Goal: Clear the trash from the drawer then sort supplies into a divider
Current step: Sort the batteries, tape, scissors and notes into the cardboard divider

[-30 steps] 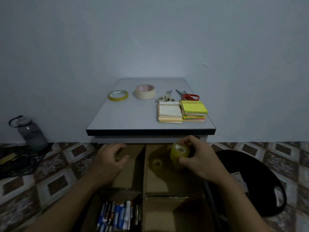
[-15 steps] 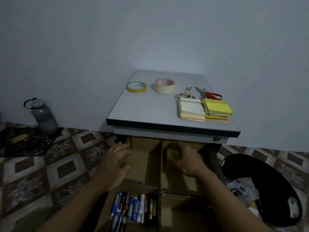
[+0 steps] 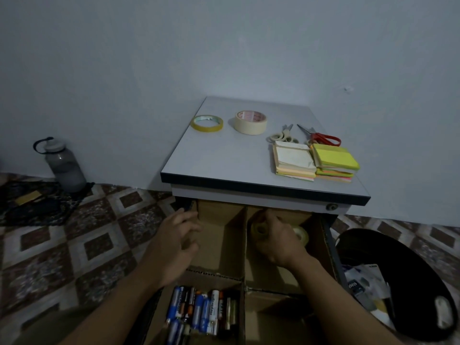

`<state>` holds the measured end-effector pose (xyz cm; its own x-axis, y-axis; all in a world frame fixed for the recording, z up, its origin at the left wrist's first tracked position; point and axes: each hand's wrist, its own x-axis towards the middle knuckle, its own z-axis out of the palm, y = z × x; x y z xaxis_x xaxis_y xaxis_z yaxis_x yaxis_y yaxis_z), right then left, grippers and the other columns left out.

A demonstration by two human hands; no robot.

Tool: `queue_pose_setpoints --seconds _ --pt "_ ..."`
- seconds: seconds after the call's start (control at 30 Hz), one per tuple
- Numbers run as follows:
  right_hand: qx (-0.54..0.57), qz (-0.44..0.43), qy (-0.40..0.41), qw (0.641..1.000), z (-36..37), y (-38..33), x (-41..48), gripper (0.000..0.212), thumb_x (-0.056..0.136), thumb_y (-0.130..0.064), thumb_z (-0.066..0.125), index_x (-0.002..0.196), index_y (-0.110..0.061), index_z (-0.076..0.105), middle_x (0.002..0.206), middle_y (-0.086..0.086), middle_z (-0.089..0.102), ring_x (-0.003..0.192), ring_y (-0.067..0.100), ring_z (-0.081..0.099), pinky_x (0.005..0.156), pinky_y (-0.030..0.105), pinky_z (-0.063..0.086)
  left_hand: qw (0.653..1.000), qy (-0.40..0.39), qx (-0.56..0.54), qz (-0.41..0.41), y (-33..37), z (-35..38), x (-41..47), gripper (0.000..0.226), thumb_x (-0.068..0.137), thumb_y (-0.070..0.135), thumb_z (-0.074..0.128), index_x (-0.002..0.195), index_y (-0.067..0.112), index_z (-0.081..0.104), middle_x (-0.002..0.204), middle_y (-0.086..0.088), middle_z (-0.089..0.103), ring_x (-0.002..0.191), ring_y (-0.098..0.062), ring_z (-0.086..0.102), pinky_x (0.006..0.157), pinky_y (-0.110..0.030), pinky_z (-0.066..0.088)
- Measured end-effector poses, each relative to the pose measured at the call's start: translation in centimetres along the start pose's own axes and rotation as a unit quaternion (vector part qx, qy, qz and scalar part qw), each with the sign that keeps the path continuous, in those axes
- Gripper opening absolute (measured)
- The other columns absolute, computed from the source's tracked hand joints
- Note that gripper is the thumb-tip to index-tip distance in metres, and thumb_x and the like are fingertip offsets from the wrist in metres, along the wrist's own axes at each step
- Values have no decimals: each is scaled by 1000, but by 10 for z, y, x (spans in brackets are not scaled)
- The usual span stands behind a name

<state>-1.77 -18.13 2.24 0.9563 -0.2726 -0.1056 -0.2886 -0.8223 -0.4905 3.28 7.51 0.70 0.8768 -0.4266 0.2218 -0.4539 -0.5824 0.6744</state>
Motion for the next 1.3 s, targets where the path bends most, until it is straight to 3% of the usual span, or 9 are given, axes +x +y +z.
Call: queue_pose_setpoints --seconds 0.33,0.43,0.53,0.67,0.83,0.97,1.03,1.17,1.3 --pt "-12 -24 -3 1000 -14 -10 -20 52 89 -21 67 134 -24 42 128 9 58 111 29 60 82 32 51 1000 -21 9 -4 6 -6 -3 29 92 23 66 112 42 57 143 27 33 141 3 15 117 -26 11" --pt "-20 -53 24 998 -32 -16 -35 42 89 -25 64 129 -24 50 121 5 63 105 23 62 83 34 55 999 -20 -23 -16 21 -18 -6 27 92 27 67 116 38 62 139 25 40 135 6 30 115 -23 20" --pt "-11 -94 50 994 -56 -27 -48 38 91 -27 63 128 -22 55 123 -2 62 108 14 59 85 24 51 998 21 -57 4 43 -42 -7 18 90 24 69 105 35 68 112 24 63 101 15 56 91 -10 45" --pt "18 -149 88 985 -91 -48 -53 48 92 -30 64 137 -26 50 124 -9 60 110 4 56 86 14 43 992 61 -107 4 69 -84 9 13 89 20 70 92 32 73 84 21 71 85 5 64 69 -9 47" --pt "26 -186 160 969 -137 -76 -24 41 90 -32 65 130 -25 58 113 -9 66 98 4 61 82 21 49 988 112 -102 36 84 -121 60 10 89 18 70 96 25 74 88 14 73 85 2 65 72 -4 45" --pt "14 -189 192 963 -166 -91 24 36 90 -28 64 125 -20 64 114 -4 69 98 11 63 85 26 48 990 121 -70 7 87 -130 118 12 89 24 70 100 28 73 96 11 71 91 -1 64 79 -18 49" --pt "-7 -173 186 967 -173 -95 51 37 92 -28 62 127 -17 62 121 0 67 104 14 61 84 24 44 993 110 -47 -6 88 -128 147 14 88 28 70 102 29 72 100 7 70 95 -10 65 82 -27 51" --pt "-66 -143 145 977 -176 -94 109 41 95 -32 57 133 -16 57 133 4 59 118 21 55 87 27 42 997 76 15 -28 83 -110 202 30 89 28 69 118 24 68 111 1 63 93 -13 57 67 -21 41" --pt "-110 -124 92 982 -176 -92 153 49 95 -39 57 140 -20 51 143 8 51 128 28 46 106 40 41 997 48 37 -37 59 -92 242 49 83 33 74 130 22 61 126 3 53 104 -10 51 85 -22 37"
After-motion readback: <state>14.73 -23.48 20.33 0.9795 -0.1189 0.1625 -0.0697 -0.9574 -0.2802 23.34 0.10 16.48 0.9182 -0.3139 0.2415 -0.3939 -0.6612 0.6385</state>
